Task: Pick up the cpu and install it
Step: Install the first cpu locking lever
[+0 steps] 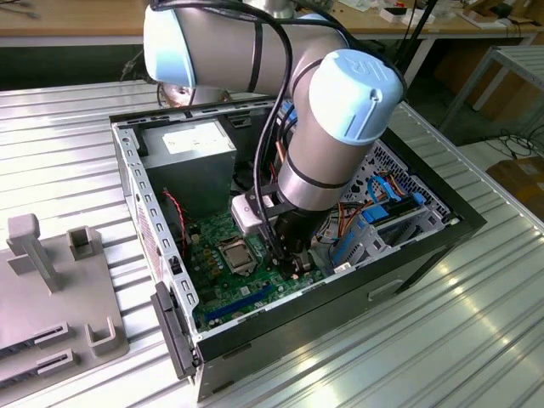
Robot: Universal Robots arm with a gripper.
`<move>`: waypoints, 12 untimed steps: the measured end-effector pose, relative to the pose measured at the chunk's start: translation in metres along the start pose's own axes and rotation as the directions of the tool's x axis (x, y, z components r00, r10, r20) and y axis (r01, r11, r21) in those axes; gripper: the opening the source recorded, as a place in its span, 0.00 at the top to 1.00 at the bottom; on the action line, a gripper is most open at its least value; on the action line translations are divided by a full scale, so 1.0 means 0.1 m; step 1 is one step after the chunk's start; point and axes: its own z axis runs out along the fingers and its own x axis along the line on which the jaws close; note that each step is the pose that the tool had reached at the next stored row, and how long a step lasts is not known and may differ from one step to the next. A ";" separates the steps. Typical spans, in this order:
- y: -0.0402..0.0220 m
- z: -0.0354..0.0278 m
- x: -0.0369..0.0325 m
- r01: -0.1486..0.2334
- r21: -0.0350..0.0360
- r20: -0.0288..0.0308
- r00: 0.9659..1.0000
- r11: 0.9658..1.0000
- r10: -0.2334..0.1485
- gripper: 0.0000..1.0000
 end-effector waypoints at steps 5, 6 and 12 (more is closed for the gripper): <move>0.000 -0.025 -0.002 0.011 -0.006 0.101 0.995 1.000 -0.011 0.90; 0.000 -0.041 -0.003 0.012 -0.006 0.107 0.994 1.000 -0.011 0.90; -0.001 -0.136 -0.003 0.017 -0.015 0.141 0.990 1.000 -0.015 0.90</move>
